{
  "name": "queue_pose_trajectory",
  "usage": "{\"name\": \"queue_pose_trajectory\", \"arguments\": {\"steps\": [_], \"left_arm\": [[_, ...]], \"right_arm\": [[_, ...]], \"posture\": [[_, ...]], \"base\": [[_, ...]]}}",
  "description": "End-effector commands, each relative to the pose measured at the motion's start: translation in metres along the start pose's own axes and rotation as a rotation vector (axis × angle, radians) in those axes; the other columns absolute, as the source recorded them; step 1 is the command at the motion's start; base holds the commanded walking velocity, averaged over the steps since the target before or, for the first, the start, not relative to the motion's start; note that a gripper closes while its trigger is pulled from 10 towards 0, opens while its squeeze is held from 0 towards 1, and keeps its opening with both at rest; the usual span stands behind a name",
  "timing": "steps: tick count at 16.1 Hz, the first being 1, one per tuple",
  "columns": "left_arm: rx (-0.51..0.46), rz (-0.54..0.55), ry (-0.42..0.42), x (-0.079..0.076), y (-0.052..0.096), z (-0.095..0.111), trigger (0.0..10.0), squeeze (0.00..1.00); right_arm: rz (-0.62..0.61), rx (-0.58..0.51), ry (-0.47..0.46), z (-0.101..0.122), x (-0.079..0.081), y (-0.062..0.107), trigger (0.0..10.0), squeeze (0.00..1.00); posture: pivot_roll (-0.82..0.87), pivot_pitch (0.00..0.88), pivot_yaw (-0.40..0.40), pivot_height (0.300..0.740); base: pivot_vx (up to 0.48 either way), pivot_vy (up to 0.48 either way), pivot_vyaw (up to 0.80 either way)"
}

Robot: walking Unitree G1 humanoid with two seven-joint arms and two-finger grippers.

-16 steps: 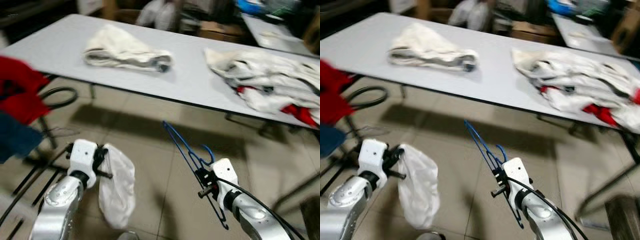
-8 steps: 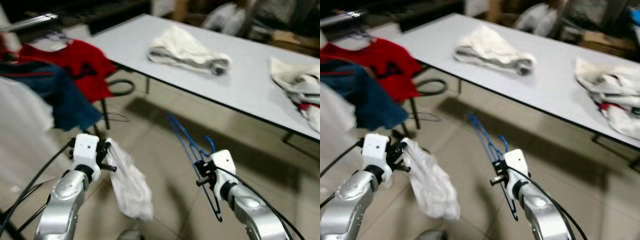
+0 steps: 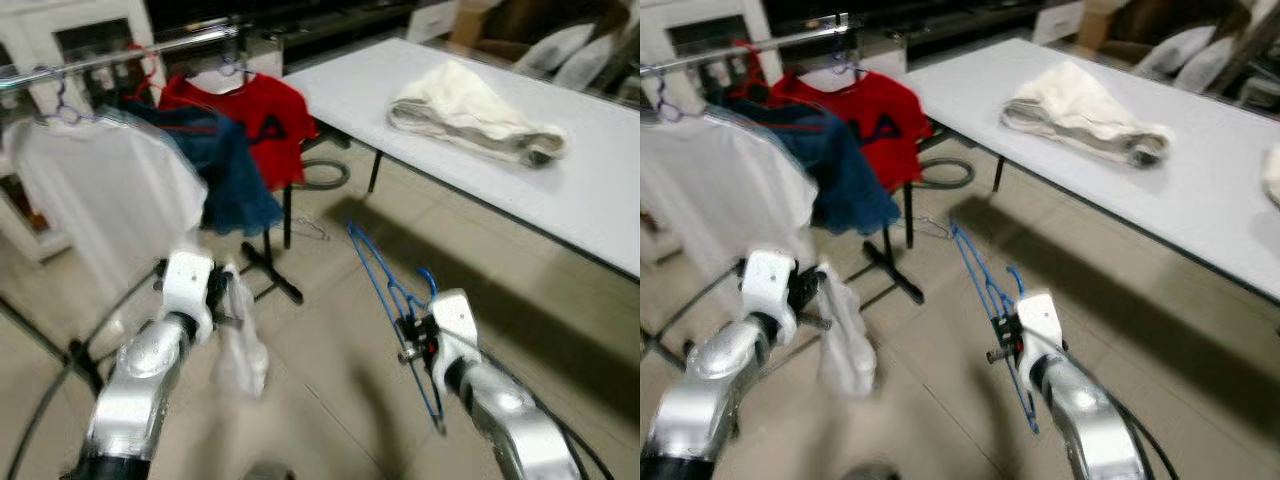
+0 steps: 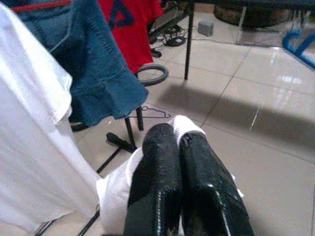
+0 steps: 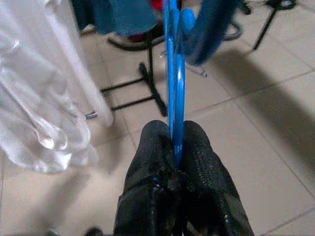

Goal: Hang hanger

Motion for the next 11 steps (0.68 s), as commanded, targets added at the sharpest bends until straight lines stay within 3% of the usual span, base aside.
{"name": "queue_pose_trajectory", "arguments": {"steps": [1, 10, 11], "left_arm": [[-0.005, 0.000, -0.006, -0.0024, -0.0001, -0.0004, 10.0, 0.00], [-0.007, 0.005, -0.046, -0.0016, 0.0032, 0.0002, 10.0, 0.00], [0.012, -0.006, -0.040, -0.0028, 0.0035, -0.0026, 10.0, 0.00]], "right_arm": [[-0.003, -0.015, 0.009, 0.0056, -0.0049, -0.0008, 10.0, 0.00], [0.075, -0.008, 0.051, 0.0094, 0.0032, -0.0101, 10.0, 0.00], [0.082, -0.010, 0.045, 0.0088, 0.0050, -0.0105, 10.0, 0.00]], "posture": [[0.04, 0.000, -0.008, 0.740], [0.07, 0.000, -0.029, 0.740], [0.07, 0.000, -0.026, 0.740]], "base": [[0.000, -0.442, 0.80], [0.000, -0.448, 0.80], [0.000, 0.000, 0.80]]}}
Point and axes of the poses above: a point about 5 cm out from each wrist's last joint towards the gripper, its own y axis pointing back from the gripper into the wrist, its own z axis along the axis of the wrist's last joint, x = y × z, the point moved 6 cm from there along -y, pointing out of the wrist towards the gripper, and after that the axes turned 4 degrees about -y, right-handed, at the moved point
